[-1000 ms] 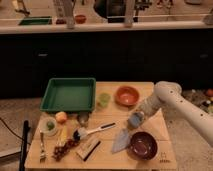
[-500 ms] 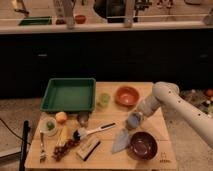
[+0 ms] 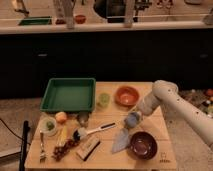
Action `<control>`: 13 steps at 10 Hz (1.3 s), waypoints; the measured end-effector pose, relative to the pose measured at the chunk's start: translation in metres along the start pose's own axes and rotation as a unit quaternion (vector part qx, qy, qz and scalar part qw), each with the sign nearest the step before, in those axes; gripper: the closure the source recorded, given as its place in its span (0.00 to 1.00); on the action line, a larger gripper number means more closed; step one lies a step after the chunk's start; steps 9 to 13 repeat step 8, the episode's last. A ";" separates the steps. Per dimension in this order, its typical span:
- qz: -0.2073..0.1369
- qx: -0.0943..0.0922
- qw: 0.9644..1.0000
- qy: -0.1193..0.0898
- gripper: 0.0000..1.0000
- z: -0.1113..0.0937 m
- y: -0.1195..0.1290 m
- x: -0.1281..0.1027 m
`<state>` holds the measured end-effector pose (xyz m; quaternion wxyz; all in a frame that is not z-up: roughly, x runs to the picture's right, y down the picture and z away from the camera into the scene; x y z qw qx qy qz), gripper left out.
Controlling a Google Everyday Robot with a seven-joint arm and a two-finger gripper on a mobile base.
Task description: Place sponge in table surface
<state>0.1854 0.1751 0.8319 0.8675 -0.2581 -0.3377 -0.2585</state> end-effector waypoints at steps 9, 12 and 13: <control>0.013 0.000 0.999 -0.038 0.20 -0.001 -0.005 0.009; 0.013 0.000 0.999 -0.038 0.20 -0.001 -0.005 0.009; 0.013 0.000 0.999 -0.038 0.20 -0.001 -0.005 0.009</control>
